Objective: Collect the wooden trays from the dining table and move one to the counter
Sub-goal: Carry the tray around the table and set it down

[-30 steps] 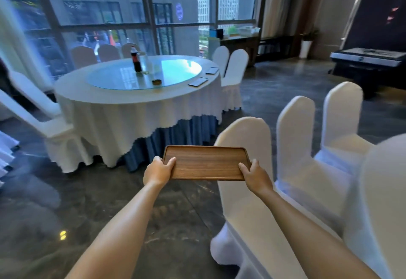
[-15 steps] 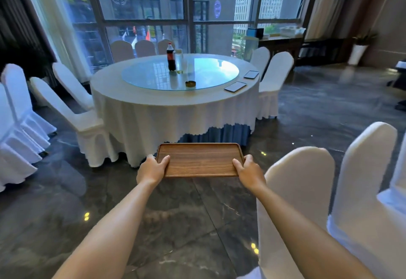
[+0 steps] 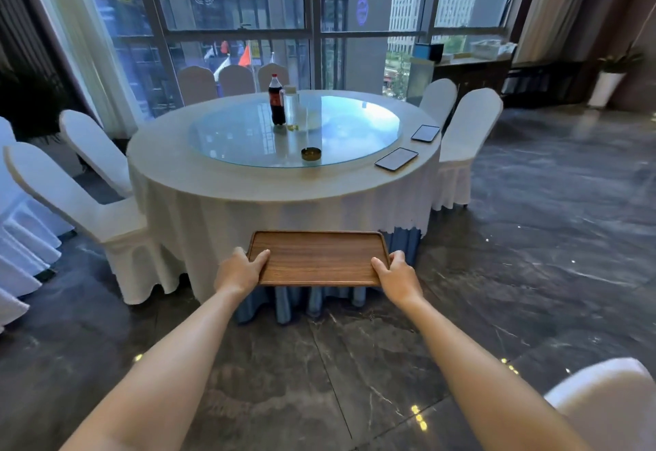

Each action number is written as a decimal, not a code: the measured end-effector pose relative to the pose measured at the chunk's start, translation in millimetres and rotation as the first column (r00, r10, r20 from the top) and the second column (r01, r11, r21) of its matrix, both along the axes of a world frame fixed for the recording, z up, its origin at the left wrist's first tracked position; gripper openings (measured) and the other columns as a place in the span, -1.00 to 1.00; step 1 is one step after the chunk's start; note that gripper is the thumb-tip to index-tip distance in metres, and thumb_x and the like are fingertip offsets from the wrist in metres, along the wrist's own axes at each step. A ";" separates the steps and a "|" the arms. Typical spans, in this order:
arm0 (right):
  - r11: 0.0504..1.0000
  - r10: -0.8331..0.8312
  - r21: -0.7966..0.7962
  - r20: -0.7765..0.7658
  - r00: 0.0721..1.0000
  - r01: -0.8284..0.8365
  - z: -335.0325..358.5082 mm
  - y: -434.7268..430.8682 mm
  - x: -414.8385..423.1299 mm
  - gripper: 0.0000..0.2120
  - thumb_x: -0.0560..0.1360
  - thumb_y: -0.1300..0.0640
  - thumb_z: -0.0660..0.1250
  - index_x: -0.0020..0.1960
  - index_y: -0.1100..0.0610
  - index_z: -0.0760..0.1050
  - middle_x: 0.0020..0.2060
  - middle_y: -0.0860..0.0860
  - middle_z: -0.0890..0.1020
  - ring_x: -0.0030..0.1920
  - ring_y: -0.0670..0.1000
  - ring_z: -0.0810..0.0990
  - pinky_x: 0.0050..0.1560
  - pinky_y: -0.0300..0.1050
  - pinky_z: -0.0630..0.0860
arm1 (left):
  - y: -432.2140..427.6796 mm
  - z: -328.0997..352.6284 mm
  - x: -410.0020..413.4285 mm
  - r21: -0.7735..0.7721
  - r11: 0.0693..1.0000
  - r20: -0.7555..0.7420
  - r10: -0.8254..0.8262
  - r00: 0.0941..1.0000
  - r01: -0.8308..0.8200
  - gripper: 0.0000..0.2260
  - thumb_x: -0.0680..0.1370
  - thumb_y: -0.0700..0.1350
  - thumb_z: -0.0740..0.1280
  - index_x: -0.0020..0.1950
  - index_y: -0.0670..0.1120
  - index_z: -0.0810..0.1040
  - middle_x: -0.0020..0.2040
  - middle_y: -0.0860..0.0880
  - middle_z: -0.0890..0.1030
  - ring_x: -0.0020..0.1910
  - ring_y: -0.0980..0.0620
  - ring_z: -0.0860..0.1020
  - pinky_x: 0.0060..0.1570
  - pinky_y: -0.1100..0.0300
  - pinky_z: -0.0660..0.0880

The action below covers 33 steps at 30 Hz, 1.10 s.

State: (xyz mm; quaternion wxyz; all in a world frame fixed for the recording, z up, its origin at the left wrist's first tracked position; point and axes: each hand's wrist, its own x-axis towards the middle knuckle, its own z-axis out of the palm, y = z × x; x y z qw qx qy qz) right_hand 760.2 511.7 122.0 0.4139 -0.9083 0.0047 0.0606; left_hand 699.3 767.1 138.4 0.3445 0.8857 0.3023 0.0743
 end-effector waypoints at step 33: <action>0.936 -0.347 -0.105 -0.106 0.932 0.337 -45.1 -171.3 501.5 -0.52 0.56 -0.07 0.13 0.33 0.23 0.23 0.25 0.22 0.50 0.24 0.24 0.48 0.17 0.05 0.40 | -173.2 -61.6 586.5 -0.058 0.933 -0.083 -0.359 0.929 0.356 -0.58 0.58 0.12 0.17 0.10 -0.26 0.41 0.11 -0.27 0.58 0.10 -0.24 0.54 -0.06 0.06 0.36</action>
